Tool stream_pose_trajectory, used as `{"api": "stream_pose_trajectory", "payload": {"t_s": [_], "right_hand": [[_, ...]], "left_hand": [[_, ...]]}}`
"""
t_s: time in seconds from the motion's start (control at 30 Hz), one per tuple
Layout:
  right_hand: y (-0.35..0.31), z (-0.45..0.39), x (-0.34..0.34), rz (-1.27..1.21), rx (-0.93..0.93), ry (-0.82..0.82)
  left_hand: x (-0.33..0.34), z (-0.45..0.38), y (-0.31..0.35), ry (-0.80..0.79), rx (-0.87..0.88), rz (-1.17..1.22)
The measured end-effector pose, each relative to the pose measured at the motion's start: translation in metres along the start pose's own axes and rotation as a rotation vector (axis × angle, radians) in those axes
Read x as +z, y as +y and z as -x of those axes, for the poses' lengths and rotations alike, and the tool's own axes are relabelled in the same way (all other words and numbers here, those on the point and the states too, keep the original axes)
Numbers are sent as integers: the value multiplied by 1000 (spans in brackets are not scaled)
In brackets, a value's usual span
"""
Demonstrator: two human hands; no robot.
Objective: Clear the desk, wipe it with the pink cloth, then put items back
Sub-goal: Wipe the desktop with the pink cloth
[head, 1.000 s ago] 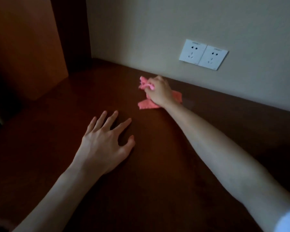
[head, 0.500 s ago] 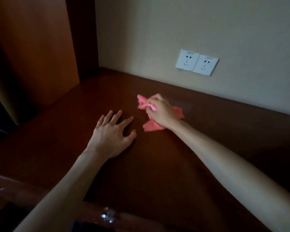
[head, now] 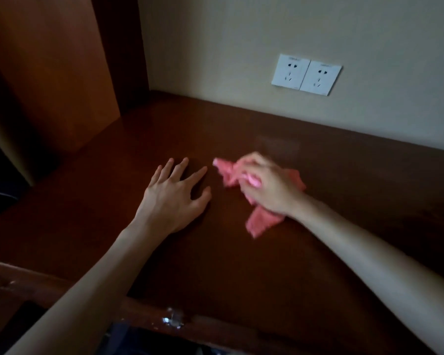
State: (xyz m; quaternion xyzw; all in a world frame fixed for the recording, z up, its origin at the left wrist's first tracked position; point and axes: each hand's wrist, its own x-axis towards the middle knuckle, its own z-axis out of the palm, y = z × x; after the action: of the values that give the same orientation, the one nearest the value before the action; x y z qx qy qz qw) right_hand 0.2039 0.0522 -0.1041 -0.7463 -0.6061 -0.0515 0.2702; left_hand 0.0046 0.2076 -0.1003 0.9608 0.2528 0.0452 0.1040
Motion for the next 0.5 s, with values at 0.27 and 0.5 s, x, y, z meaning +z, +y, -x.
{"api": "stream_pose_trajectory", "payload": {"t_s": [0.27, 0.5], "right_hand": [[100, -175, 31, 142, 282, 84], [78, -155, 29, 193, 317, 98]], "left_hand": [[-3, 1, -3, 46, -8, 60], [-4, 2, -1, 28, -1, 55]]}}
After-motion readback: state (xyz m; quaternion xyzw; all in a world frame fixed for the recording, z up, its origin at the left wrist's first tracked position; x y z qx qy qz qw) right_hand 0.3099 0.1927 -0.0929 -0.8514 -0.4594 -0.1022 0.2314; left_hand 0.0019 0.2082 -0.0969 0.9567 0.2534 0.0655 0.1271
